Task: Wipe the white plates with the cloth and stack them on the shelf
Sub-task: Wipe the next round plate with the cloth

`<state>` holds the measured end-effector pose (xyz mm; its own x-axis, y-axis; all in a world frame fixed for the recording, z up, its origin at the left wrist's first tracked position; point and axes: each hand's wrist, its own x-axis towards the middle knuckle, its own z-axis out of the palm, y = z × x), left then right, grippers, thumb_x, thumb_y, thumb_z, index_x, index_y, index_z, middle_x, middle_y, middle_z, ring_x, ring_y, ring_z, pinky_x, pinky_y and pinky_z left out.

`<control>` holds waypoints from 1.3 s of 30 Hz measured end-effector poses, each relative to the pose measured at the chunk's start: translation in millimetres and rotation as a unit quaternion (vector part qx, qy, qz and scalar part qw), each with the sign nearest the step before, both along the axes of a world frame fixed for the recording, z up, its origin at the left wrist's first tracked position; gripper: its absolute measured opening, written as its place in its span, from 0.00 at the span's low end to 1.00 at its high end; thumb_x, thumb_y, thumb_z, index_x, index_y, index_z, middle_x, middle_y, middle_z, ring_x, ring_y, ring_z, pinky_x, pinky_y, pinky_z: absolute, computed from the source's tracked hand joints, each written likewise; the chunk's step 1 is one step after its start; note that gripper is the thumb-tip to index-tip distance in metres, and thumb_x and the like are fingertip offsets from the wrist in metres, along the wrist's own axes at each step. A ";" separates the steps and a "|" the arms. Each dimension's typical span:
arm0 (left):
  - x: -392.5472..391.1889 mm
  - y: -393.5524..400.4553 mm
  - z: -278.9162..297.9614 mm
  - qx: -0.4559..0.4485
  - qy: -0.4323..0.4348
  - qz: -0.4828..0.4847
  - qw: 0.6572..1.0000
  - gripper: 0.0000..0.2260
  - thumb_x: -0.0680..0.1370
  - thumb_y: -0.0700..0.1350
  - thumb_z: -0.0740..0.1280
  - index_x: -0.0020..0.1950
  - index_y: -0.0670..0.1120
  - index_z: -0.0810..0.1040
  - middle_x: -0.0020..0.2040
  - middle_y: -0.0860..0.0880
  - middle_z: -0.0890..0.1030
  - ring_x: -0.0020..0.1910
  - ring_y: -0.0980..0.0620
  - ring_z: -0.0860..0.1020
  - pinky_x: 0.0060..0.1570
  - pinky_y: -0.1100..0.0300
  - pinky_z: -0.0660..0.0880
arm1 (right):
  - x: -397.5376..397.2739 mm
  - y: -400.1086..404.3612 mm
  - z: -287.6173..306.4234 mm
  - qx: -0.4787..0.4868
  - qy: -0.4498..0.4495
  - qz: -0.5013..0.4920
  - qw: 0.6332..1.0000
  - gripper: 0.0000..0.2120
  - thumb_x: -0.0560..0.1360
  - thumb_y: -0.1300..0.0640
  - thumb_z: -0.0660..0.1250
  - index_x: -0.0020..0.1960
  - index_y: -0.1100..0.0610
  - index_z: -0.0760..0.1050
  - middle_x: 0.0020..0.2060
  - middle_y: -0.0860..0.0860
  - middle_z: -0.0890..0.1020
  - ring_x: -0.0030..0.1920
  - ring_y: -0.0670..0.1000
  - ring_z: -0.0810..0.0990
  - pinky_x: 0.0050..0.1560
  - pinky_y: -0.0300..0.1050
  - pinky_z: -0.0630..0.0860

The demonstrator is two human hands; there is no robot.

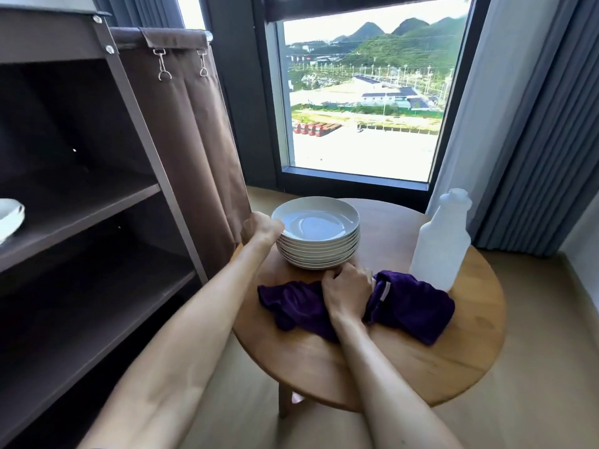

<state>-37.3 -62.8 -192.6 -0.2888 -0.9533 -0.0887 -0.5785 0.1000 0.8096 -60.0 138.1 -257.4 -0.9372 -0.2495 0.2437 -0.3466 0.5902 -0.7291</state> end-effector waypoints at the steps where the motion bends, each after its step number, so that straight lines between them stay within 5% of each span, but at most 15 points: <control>1: 1.0 3.8 4.8 -0.011 -0.007 -0.005 1.000 0.14 0.60 0.46 0.65 0.40 0.40 0.84 0.45 0.39 0.85 0.45 0.36 0.85 0.43 0.48 0.84 | -1.7 -1.1 -0.2 0.006 0.001 -0.001 1.000 0.13 0.68 0.56 0.64 0.42 0.64 0.83 0.44 0.60 0.83 0.49 0.65 0.77 0.59 0.56 0.72; 8: 23.7 52.0 51.7 -0.090 -0.034 -0.020 0.995 0.11 0.75 0.41 0.64 0.50 0.37 0.82 0.50 0.41 0.82 0.48 0.41 0.77 0.42 0.55 0.71 | -4.5 -6.5 0.3 0.052 0.017 -0.003 0.998 0.14 0.71 0.56 0.67 0.46 0.66 0.83 0.46 0.62 0.84 0.53 0.64 0.76 0.60 0.57 0.67; 12: 24.9 51.3 55.8 -0.069 0.008 -0.024 0.997 0.12 0.76 0.42 0.65 0.54 0.35 0.82 0.54 0.41 0.83 0.53 0.41 0.81 0.45 0.55 0.78 | -4.4 -6.6 -1.9 0.067 0.026 0.000 0.997 0.14 0.71 0.54 0.67 0.47 0.64 0.83 0.47 0.61 0.84 0.54 0.63 0.76 0.60 0.56 0.67; 16: 24.0 57.9 63.6 -0.002 0.085 -0.038 0.996 0.08 0.80 0.37 0.63 0.55 0.36 0.78 0.42 0.40 0.82 0.34 0.43 0.84 0.32 0.52 0.83 | -5.8 -8.1 -1.9 0.071 0.017 0.004 0.997 0.15 0.72 0.53 0.66 0.48 0.64 0.83 0.49 0.60 0.83 0.55 0.64 0.75 0.62 0.56 0.67; 21: 26.5 63.1 64.1 0.066 0.154 -0.042 0.985 0.05 0.80 0.36 0.61 0.54 0.36 0.75 0.40 0.41 0.79 0.34 0.41 0.84 0.41 0.44 0.85 | -6.2 -7.4 -1.3 0.067 0.020 0.005 0.998 0.15 0.72 0.54 0.65 0.48 0.65 0.83 0.50 0.61 0.83 0.56 0.64 0.75 0.63 0.57 0.67; 27: 28.5 62.1 54.7 0.140 0.257 -0.020 0.956 0.07 0.77 0.38 0.66 0.51 0.36 0.76 0.40 0.42 0.79 0.35 0.48 0.79 0.46 0.53 0.82 | -4.4 -6.0 -0.3 0.076 0.015 0.004 0.997 0.16 0.72 0.54 0.65 0.50 0.64 0.83 0.50 0.61 0.84 0.55 0.64 0.75 0.62 0.57 0.68; 32: 23.8 66.1 49.6 0.126 0.255 0.002 0.959 0.06 0.76 0.44 0.66 0.42 0.43 0.78 0.38 0.45 0.80 0.38 0.48 0.77 0.42 0.57 0.75 | -4.4 -6.4 0.6 0.072 0.010 0.011 0.997 0.15 0.72 0.53 0.65 0.49 0.63 0.83 0.50 0.59 0.84 0.55 0.63 0.75 0.62 0.57 0.68; 39: 25.5 70.3 54.3 0.076 0.226 -0.013 0.971 0.10 0.76 0.51 0.63 0.41 0.47 0.79 0.38 0.47 0.83 0.42 0.47 0.82 0.54 0.50 0.82 | -4.5 -5.0 1.7 0.079 0.009 0.013 0.997 0.16 0.72 0.53 0.64 0.49 0.62 0.84 0.49 0.59 0.84 0.55 0.63 0.75 0.62 0.57 0.68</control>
